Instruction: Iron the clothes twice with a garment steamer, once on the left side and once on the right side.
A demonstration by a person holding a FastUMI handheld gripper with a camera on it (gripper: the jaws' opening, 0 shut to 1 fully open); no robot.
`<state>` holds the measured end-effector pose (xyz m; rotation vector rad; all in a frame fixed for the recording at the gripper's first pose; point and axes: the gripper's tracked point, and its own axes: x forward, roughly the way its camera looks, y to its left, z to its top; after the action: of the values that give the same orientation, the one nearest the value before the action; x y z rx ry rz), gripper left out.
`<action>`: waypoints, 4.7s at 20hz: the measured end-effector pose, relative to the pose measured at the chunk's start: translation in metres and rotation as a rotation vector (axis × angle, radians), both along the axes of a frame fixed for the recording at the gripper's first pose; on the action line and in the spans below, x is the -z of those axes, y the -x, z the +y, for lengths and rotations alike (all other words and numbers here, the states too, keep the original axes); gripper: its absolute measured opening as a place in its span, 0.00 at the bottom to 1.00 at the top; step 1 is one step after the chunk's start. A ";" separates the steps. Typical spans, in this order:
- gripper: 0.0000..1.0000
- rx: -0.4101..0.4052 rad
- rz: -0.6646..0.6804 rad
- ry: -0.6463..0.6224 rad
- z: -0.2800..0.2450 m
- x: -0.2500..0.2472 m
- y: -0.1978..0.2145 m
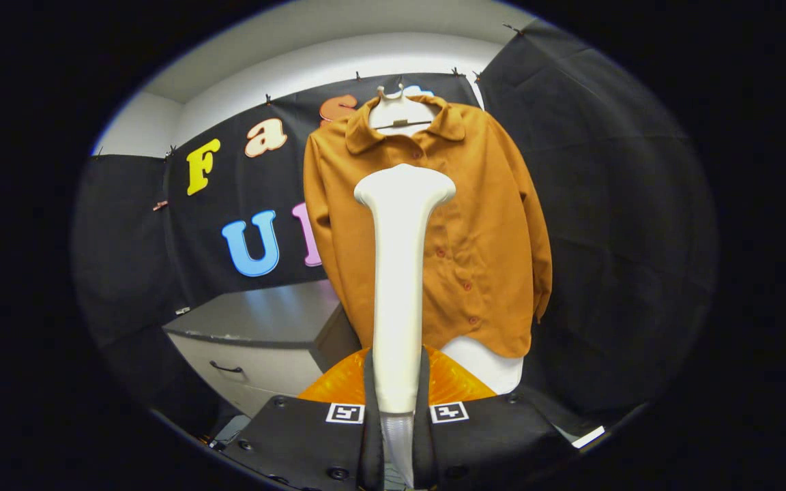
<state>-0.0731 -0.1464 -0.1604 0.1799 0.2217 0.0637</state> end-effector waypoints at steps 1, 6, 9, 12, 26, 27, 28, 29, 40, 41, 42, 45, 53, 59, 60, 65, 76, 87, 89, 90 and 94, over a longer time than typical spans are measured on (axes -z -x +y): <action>0.20 0.004 -0.026 0.006 -0.008 -0.014 -0.002; 0.20 0.028 -0.120 0.013 -0.044 -0.065 -0.033; 0.20 0.045 -0.154 0.019 -0.058 -0.085 -0.068; 0.20 0.048 -0.184 0.029 -0.079 -0.089 -0.100; 0.20 0.046 -0.046 0.025 -0.122 0.021 -0.155; 0.20 0.046 -0.034 0.017 -0.121 0.029 -0.153; 0.20 0.049 -0.018 0.011 -0.121 0.040 -0.150; 0.20 0.052 -0.003 0.006 -0.122 0.049 -0.148; 0.20 0.063 0.151 0.002 -0.118 0.129 -0.114; 0.20 0.064 0.165 0.003 -0.117 0.135 -0.111; 0.20 0.063 0.177 0.003 -0.116 0.142 -0.106; 0.20 0.065 0.219 -0.012 -0.113 0.158 -0.092; 0.20 0.078 0.294 -0.029 -0.108 0.184 -0.054; 0.20 0.063 0.283 -0.017 -0.091 0.166 -0.023; 0.20 0.060 0.277 -0.017 -0.086 0.160 -0.018; 0.20 0.043 0.226 -0.011 -0.058 0.110 -0.004; 0.20 -0.021 0.048 0.062 0.043 -0.031 0.001; 0.20 -0.117 -0.044 0.065 0.188 -0.107 -0.014; 0.20 -0.136 -0.069 0.072 0.210 -0.119 -0.014; 0.20 -0.144 -0.082 0.073 0.219 -0.124 -0.012; 0.20 -0.168 -0.106 0.086 0.244 -0.137 -0.008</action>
<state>-0.0648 0.0981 -0.0232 0.0719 0.1326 0.2293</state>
